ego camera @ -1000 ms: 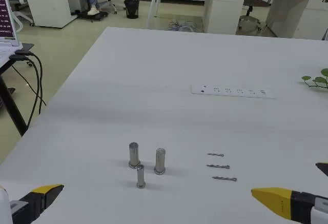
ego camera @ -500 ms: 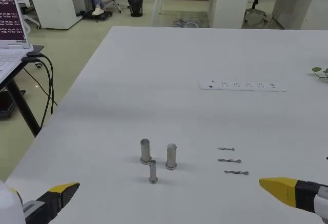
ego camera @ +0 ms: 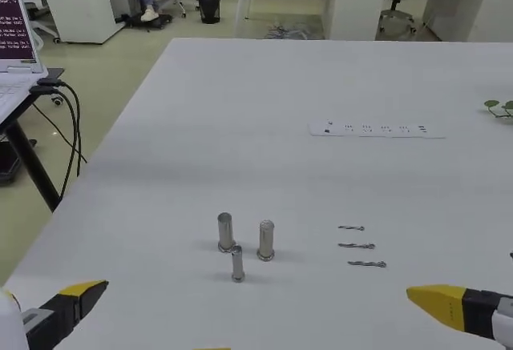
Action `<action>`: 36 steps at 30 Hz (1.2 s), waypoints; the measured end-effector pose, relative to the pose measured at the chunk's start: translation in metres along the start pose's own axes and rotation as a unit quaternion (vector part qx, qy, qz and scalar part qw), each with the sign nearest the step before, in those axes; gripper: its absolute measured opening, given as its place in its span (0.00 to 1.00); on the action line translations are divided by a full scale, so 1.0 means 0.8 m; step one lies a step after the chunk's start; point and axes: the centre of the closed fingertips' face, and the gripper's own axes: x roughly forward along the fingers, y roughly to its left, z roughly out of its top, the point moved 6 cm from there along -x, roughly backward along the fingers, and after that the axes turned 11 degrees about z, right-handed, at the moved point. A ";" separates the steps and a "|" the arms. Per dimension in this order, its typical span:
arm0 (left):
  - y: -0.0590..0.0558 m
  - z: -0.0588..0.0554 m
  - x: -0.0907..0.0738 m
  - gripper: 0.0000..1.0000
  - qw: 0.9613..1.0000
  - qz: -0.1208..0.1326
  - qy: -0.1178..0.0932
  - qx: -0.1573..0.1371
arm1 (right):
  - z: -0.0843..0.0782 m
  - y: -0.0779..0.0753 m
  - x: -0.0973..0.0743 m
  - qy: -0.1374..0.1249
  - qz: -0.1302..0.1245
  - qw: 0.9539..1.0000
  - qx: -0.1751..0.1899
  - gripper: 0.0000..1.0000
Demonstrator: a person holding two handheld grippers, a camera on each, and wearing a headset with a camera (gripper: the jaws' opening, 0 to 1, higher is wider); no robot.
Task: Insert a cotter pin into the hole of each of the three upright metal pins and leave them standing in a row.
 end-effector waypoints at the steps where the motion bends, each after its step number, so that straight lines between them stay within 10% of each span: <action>1: 0.002 0.000 -0.001 0.99 1.000 0.002 0.002 0.000 | -0.002 0.000 0.000 0.005 0.002 1.000 0.002 0.91; 22: -0.003 -0.001 -0.005 0.99 1.000 -0.017 0.015 0.002 | -0.015 0.009 0.006 0.032 0.013 0.999 0.000 0.97; 36: -0.006 0.031 -0.008 0.99 0.999 -0.038 -0.018 -0.013 | -0.020 0.014 0.005 0.033 0.031 0.999 0.012 0.96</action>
